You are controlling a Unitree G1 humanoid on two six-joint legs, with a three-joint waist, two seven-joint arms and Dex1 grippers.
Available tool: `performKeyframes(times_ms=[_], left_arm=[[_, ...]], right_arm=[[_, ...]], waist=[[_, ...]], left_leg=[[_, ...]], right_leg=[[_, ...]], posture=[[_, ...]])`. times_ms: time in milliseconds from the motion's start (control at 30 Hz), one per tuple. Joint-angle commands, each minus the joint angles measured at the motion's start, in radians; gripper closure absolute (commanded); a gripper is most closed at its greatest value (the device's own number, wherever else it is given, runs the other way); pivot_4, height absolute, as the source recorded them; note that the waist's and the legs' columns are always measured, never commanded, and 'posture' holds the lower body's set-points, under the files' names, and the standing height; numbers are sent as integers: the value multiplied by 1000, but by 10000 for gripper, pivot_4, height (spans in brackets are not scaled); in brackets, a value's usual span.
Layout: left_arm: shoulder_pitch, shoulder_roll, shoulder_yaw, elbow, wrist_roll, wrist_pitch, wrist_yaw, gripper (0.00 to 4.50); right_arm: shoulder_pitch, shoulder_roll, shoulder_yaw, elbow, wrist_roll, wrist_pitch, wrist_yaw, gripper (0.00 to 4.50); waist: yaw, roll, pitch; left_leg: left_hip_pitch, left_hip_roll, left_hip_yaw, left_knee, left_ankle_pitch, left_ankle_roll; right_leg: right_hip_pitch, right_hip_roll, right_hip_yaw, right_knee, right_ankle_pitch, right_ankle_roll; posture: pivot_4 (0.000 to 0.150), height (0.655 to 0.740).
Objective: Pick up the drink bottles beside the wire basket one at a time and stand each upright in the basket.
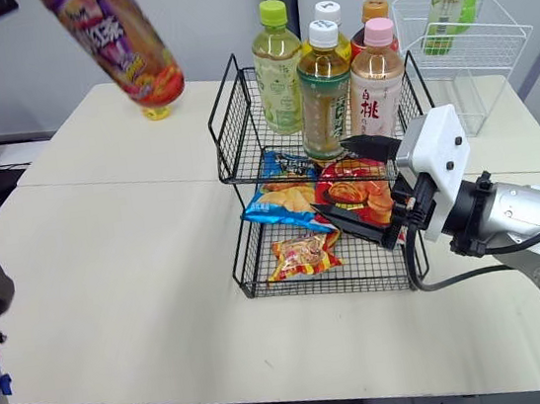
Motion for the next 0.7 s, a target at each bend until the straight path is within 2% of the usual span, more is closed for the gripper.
performKeyframes(times_ms=[33, 200, 400, 700], left_arm=[[-109, -49, -25, 84, 11, -20, -60, 31302], [-157, -141, -76, 199, 69, -101, -124, 31302], [-162, -241, -96, 302, 135, -224, -158, 31302], [-94, -338, -123, 318, 204, -322, -194, 31302]], right_arm=[[-9, -14, -67, -4, 31, -8, 1, 0], [-12, -29, -117, -5, 87, 12, -19, 0], [-18, -32, -106, -16, 93, 34, -62, 0], [-25, -41, -109, -11, 85, 52, -86, 0]], waist=[[2, 0, 0], [0, 0, 0], [-4, 1, 1], [-4, 1, 1]], left_leg=[[0, 0, 0, 0, 0, 0], [0, 0, 0, 0, 0, 0], [-2, 0, 0, 0, 0, 0], [-6, 0, 1, 0, 0, 0]], right_leg=[[0, 0, 0, 0, 0, 0], [0, 0, 1, 0, 0, 0], [-2, 0, 1, 0, 0, 0], [-5, 0, 1, 0, 0, 0]], posture=[[1500, 6736], [1500, 6736], [1500, 6736], [1500, 6736]])
